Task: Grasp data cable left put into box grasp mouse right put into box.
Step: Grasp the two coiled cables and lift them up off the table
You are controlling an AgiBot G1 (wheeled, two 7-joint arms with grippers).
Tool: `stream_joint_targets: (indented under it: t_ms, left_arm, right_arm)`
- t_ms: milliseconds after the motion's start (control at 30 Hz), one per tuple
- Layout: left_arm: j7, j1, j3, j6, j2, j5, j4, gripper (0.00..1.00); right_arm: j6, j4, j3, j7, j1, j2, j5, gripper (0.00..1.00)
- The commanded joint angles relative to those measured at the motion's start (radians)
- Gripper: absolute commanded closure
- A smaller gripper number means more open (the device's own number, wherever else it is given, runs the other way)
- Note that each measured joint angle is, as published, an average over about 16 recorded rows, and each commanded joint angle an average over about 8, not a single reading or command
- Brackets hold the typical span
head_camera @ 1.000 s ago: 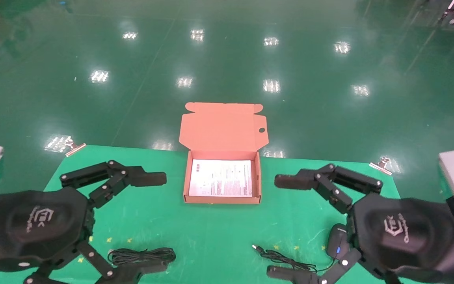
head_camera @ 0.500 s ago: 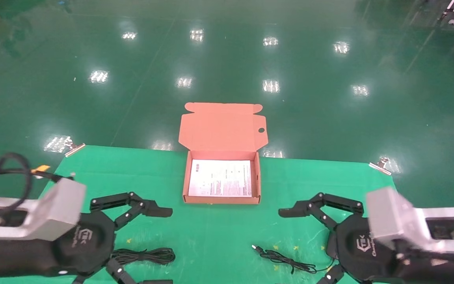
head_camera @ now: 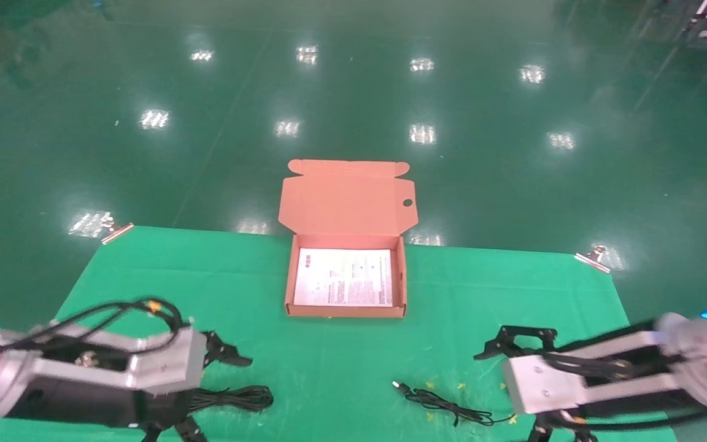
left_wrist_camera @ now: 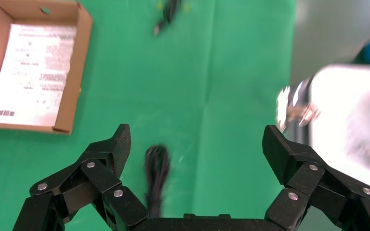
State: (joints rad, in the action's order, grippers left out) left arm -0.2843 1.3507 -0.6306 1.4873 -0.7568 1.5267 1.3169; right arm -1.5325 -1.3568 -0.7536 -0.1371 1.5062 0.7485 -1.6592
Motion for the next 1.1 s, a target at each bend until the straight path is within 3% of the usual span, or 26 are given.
stream_joint_targets:
  t_ms: [33,233,433,667,1100]
  left_arm:
    - [0.004,0.015,-0.027,-0.006,-0.018,0.066,0.009,0.00]
    - [0.016,-0.004,-0.082,-0.062,-0.056,0.217,0.013,0.00]
    - [-0.038,-0.029,-0.115,-0.106,-0.089,0.315,-0.017,0.00]
    - [-0.082,-0.047,-0.135,-0.155,-0.134,0.381,-0.115,0.00]
    - [-0.061,-0.027,-0.153,-0.255,-0.226,0.459,-0.314,0.00]
  right_arm:
    - [0.006,-0.001,-0.038,0.009,0.020,0.022,-0.058,0.00]
    - [0.050,-0.002,-0.094,0.011,0.010,0.069,-0.160,0.00]
    - [0.114,-0.001,-0.131,-0.010,-0.036,0.102,-0.256,0.00]
    - [0.199,0.003,-0.154,-0.063,-0.103,0.124,-0.349,0.00]
    - [0.292,0.027,-0.147,-0.214,-0.180,0.166,-0.404,0.00]
